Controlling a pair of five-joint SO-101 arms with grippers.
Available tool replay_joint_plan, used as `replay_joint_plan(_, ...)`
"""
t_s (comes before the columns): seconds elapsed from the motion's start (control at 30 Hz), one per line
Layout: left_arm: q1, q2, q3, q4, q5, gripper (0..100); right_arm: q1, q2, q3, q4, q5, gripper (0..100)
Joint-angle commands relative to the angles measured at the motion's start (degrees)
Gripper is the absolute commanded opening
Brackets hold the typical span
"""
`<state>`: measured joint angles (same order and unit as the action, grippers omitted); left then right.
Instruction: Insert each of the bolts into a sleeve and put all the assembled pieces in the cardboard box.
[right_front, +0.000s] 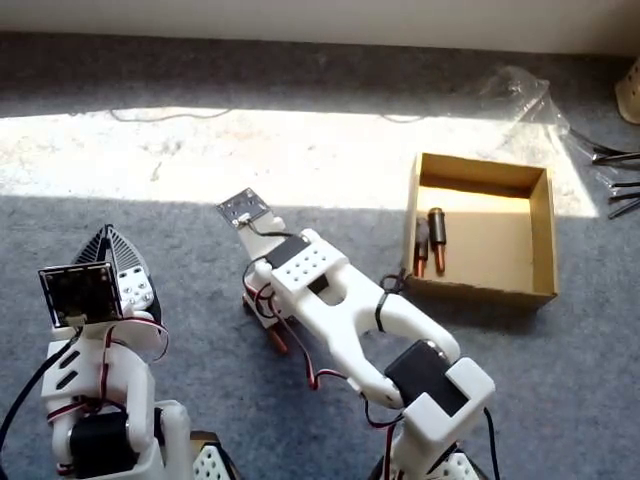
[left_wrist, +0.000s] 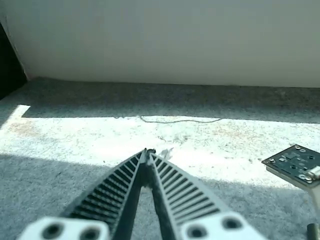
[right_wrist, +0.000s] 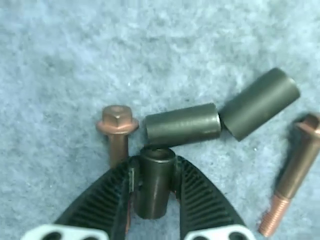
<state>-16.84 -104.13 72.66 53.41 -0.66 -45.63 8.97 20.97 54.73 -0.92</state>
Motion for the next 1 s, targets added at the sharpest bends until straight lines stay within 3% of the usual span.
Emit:
replay_joint_plan(0.0, -0.7, -0.7, -1.1, 0.2, -0.2, 1, 2.2, -0.4, -3.7, -0.5, 0.2, 0.5)
replay_joint_plan(0.23, -0.7, -0.7, -1.1, 0.2, -0.2, 1, 5.6, -2.1, -6.9, 3.2, 0.2, 0.5)
replay_joint_plan(0.47, -0.5, -0.7, -0.7, 0.2, -0.2, 1, 7.0, -13.3, -8.7, 8.4, 0.2, 0.5)
replay_joint_plan(0.87, -0.2, -0.6, -0.5, 0.2, -0.2, 1, 14.5, -38.5, 1.4, 8.4, 0.3, 0.5)
replay_joint_plan(0.97, 1.7, -0.5, -0.5, 0.4, -0.2, 1, 15.0, -43.4, 5.1, 8.2, 4.0, 0.5)
